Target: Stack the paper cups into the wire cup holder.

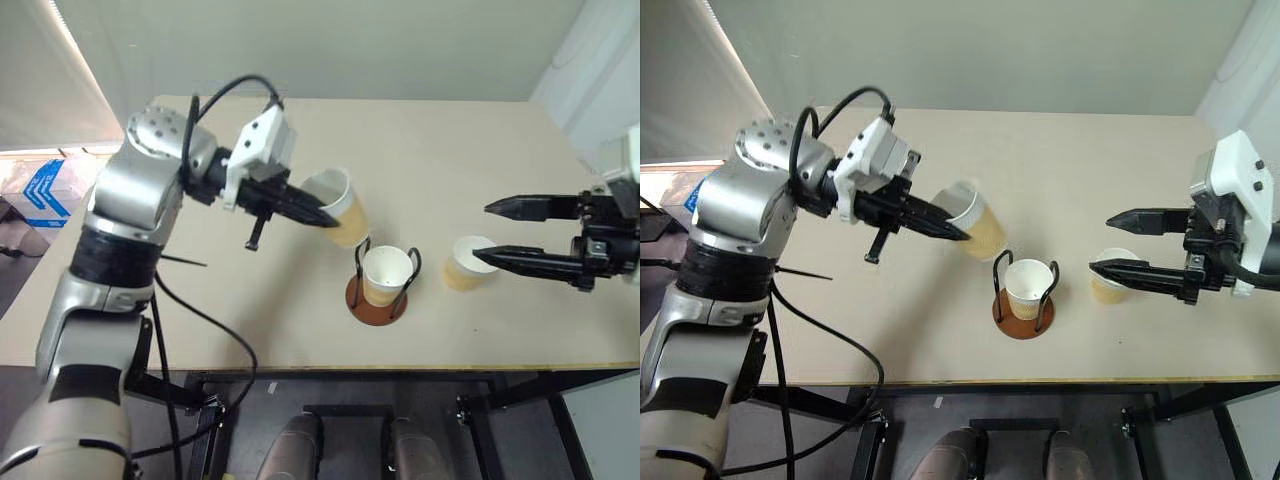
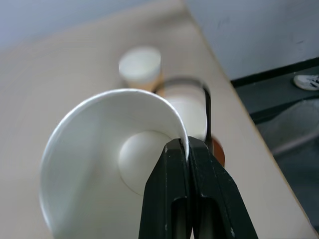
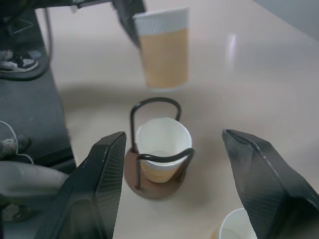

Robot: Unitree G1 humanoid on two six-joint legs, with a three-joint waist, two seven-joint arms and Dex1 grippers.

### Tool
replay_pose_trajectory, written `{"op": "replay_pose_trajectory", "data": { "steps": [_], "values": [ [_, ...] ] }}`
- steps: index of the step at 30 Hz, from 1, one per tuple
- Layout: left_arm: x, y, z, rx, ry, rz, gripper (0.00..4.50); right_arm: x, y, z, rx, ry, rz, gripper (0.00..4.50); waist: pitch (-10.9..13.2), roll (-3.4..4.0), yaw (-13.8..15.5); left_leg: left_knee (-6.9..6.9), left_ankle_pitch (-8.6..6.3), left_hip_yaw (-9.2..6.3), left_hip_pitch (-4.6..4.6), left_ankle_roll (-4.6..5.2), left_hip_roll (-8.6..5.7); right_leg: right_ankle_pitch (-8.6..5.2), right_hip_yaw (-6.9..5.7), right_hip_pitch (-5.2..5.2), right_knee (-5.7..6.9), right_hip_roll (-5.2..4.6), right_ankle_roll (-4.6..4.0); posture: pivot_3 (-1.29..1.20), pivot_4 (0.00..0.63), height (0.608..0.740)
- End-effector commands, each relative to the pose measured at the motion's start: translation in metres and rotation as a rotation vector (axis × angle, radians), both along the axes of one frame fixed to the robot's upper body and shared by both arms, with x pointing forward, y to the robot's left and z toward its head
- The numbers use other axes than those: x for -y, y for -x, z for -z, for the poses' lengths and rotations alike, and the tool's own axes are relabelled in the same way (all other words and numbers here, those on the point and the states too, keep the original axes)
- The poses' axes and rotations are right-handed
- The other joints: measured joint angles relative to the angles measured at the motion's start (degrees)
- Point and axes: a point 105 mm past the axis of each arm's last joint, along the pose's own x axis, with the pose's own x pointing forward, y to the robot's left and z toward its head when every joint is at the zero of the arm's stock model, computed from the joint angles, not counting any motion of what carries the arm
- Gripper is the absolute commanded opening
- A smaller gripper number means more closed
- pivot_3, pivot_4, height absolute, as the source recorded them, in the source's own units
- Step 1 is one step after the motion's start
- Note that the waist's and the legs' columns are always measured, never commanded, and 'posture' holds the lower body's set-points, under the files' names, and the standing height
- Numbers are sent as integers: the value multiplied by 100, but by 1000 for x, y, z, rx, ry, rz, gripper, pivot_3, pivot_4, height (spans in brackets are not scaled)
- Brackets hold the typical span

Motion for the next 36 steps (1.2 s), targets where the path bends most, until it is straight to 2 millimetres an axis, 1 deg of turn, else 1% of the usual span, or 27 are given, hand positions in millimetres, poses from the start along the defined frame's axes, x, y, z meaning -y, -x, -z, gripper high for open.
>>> {"op": "replay_pose_trajectory", "data": {
  "steps": [1,4,7,9,11,15,17,20,23,28,32,35,36],
  "values": [
    [17,12,-13,37,-19,128,17,2,10,-8,27,18,8,3261,0,0,-1,2,-8,2,3,10,-2,-2,3,5,-2,-2,6,0,150,740],
    [31,15,-18,47,-23,191,17,3,11,-5,22,38,27,3261,1,-1,10,6,-10,4,3,13,-4,-4,3,8,-3,-5,12,0,150,740],
    [41,15,-19,49,-32,231,17,4,11,-5,29,39,41,3261,1,-1,16,7,-17,6,1,21,-4,-4,4,7,-3,-6,20,0,150,740],
    [53,15,-12,44,-48,270,17,5,11,-5,35,38,53,3261,1,-1,17,9,-25,9,1,32,-3,-2,6,8,-4,-7,33,0,150,740],
    [59,13,-5,42,-63,292,17,4,12,-5,39,37,60,3261,1,-1,21,12,-28,12,4,35,-5,17,7,13,-5,-8,77,0,150,740],
    [62,7,4,57,-91,302,17,4,12,-6,43,36,73,3261,1,-1,27,19,-33,14,0,37,-4,14,8,13,-6,-9,92,0,150,740],
    [63,3,14,78,-127,310,17,5,13,-6,45,38,87,3261,1,-1,25,22,-35,17,1,33,-4,6,8,13,-5,-9,104,0,150,740],
    [63,-1,22,102,-160,316,17,5,13,-6,46,38,93,3261,1,0,34,28,-37,18,-1,31,-5,5,9,15,-6,-10,103,0,150,740],
    [63,-4,37,153,-226,337,17,6,13,-6,48,35,105,3261,1,0,39,41,-41,19,-6,25,-5,5,10,15,-5,-10,104,0,150,740],
    [67,1,43,149,-240,379,17,6,13,-5,48,39,113,3261,0,1,43,90,-63,19,-19,21,-5,-4,9,22,-2,-9,117,0,150,740],
    [68,5,49,158,-266,403,17,7,12,-4,45,47,115,3261,0,1,43,103,-75,22,-22,22,-6,-6,10,28,-8,-10,120,0,150,740],
    [70,6,50,160,-272,407,586,7,12,-3,43,49,114,3261,0,1,48,104,-77,23,-21,19,-6,-10,10,28,-5,-10,121,0,150,740],
    [70,6,50,160,-274,408,922,7,12,-2,43,50,114,3261,0,1,48,103,-78,23,-21,19,-5,-10,9,28,-4,-10,121,0,150,740]
  ]
}}
